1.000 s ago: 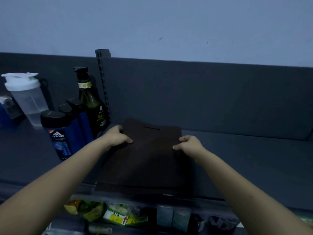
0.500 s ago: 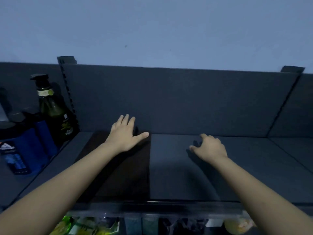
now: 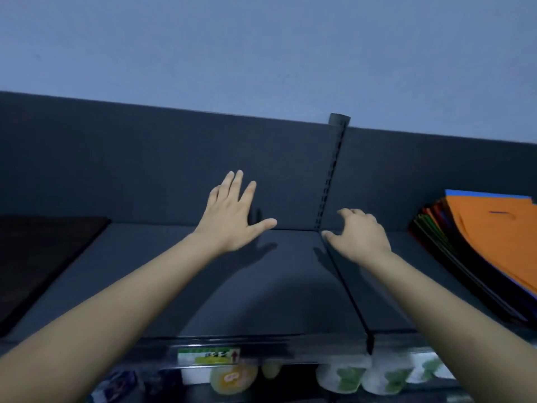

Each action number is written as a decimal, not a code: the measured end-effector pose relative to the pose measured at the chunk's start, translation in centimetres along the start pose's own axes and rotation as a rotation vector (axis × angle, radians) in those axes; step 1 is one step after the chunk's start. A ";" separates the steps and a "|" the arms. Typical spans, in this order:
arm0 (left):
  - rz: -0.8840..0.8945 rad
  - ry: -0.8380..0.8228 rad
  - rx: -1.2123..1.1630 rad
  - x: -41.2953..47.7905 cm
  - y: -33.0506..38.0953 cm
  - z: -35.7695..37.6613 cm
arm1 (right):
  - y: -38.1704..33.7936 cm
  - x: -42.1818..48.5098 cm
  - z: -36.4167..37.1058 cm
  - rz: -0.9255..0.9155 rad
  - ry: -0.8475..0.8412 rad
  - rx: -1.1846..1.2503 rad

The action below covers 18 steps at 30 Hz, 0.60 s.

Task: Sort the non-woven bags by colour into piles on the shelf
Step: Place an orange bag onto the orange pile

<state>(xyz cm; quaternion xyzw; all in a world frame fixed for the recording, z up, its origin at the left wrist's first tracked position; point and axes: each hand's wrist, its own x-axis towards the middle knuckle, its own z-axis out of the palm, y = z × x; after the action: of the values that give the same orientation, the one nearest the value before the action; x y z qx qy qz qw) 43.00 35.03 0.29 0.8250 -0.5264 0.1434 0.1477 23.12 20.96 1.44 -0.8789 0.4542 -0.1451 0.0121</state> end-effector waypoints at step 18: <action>0.293 -0.021 0.136 10.9 22.9 4.0 | 19.9 1.8 -6.6 0.297 0.003 -0.189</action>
<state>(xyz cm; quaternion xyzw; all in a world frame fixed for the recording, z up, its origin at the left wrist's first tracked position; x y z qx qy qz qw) 26.85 15.20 3.06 0.7488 -0.6318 0.1902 0.0634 6.52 8.57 5.17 -0.7991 0.5908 -0.0996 -0.0498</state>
